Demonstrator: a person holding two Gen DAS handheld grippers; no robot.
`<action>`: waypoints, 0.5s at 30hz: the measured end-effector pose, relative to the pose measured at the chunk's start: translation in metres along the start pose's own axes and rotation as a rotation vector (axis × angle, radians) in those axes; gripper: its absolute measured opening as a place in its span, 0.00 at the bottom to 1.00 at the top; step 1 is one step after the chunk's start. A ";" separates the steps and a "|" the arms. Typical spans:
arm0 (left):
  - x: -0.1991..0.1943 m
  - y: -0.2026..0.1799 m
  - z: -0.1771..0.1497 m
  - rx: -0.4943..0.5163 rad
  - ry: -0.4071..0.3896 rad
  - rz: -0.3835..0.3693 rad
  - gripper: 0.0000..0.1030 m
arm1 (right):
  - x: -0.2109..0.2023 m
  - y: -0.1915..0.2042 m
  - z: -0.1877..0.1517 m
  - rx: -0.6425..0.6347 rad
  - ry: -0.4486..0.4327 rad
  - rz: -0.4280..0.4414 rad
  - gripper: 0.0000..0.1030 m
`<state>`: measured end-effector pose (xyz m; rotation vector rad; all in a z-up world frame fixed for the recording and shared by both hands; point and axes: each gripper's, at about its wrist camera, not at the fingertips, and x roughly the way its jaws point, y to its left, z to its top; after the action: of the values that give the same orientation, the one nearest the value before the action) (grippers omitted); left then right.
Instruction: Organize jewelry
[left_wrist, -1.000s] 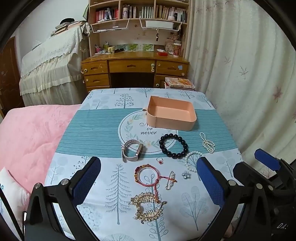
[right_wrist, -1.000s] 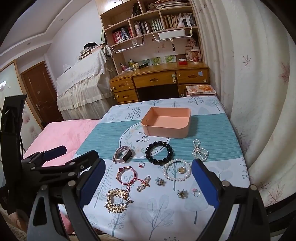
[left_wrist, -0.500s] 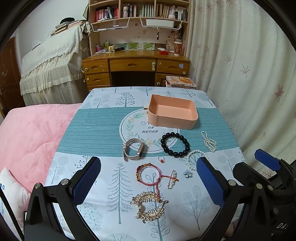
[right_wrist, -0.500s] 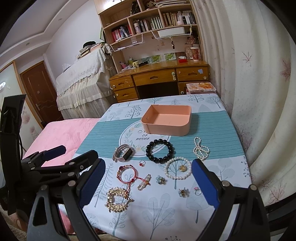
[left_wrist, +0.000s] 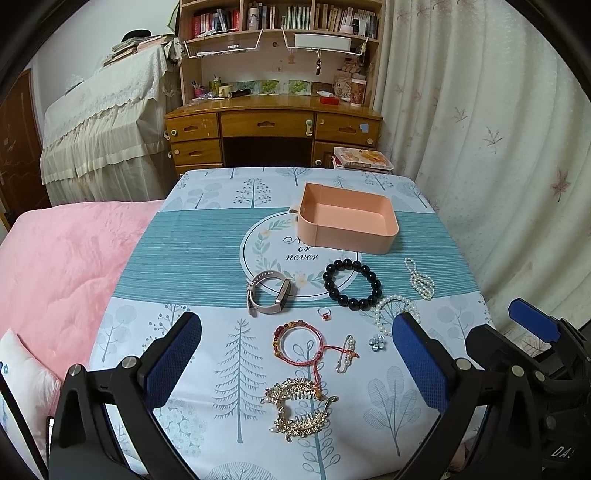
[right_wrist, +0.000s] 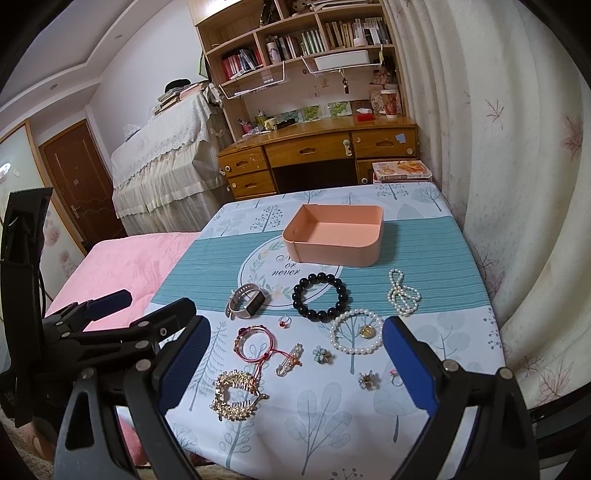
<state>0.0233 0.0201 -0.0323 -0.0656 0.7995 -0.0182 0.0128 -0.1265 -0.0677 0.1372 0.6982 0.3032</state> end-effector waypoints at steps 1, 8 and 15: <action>0.000 0.001 -0.002 -0.001 0.000 0.000 0.99 | 0.000 0.000 0.000 -0.001 0.001 0.000 0.92; 0.001 -0.002 0.007 -0.008 0.019 0.005 0.99 | 0.000 0.002 0.002 0.000 0.018 0.000 0.92; 0.002 -0.002 0.008 -0.010 0.030 0.006 0.99 | 0.000 0.003 0.002 0.001 0.022 0.000 0.92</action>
<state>0.0307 0.0182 -0.0280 -0.0729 0.8301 -0.0096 0.0129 -0.1234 -0.0653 0.1351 0.7206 0.3047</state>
